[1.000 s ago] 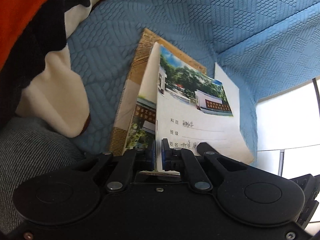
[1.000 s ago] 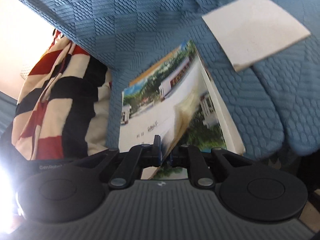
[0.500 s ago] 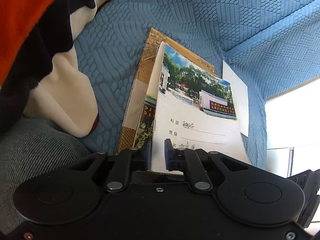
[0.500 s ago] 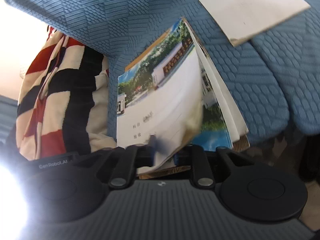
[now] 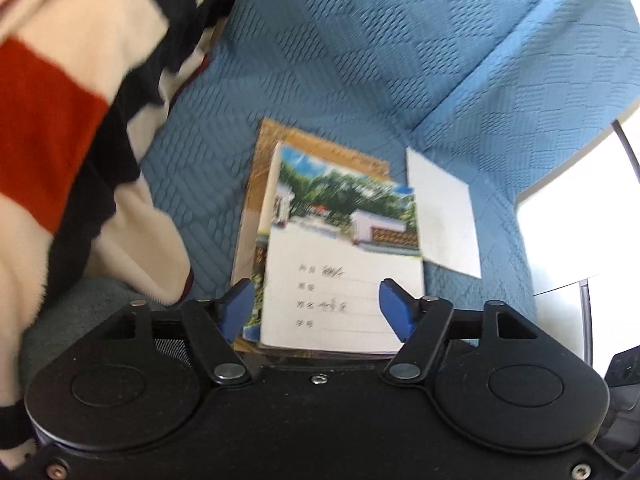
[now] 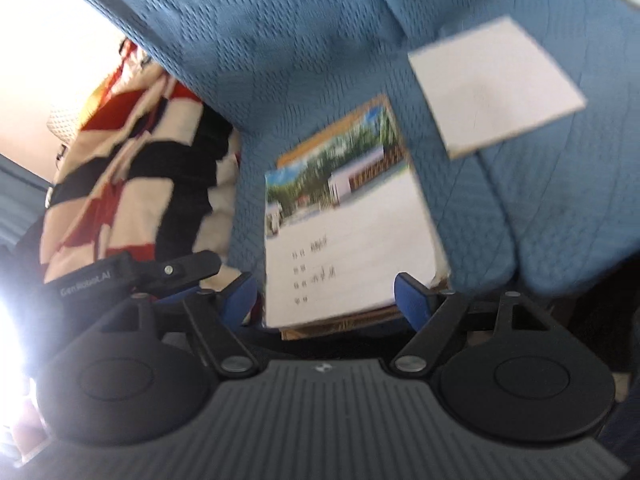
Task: Organize objects
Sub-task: 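Lower the postcard onto the book stack and open both grippers, then lift both grippers up and away from the book stack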
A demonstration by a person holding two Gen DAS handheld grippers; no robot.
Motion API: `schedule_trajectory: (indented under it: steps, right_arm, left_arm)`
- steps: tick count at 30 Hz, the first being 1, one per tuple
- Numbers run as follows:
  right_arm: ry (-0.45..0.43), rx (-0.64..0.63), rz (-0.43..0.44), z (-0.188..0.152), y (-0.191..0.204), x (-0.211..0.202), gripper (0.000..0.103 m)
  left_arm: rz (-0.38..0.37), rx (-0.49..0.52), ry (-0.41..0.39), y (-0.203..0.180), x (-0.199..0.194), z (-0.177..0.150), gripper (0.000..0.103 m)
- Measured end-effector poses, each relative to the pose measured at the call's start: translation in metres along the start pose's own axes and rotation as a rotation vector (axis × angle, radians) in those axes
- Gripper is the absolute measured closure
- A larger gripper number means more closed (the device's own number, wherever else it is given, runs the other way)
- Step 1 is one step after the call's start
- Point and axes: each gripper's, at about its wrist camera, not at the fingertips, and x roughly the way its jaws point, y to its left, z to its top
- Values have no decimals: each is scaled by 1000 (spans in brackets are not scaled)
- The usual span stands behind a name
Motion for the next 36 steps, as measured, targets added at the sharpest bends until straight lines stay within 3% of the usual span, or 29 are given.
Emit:
schedule_trajectory:
  steps: [7, 17, 23, 27, 32, 34, 36]
  right_arm:
    - [-114, -67, -9, 22, 13, -50, 25]
    - [-215, -193, -5, 43, 40, -109, 25]
    - [-271, -289, -44, 43, 52, -144, 25]
    - [-301, -309, -50, 42, 50, -165, 25]
    - [-334, -334, -100, 31, 40, -184, 24]
    - [-340, -349, -126, 26, 37, -186, 21]
    - [-346, -364, -161, 20, 33, -188, 1]
  left_arm:
    - [-11, 101, -115, -43, -51, 1, 30]
    - [-80, 154, -248, -88, -115, 1, 21]
    - [-87, 203, -286, -116, -135, -5, 15]
    - [-101, 257, -310, -130, -147, -14, 5]
    - [-87, 291, -329, -142, -161, -31, 1]
    - [-86, 287, -332, -145, -165, -38, 1]
    - [-86, 283, -335, -147, -166, -43, 1]
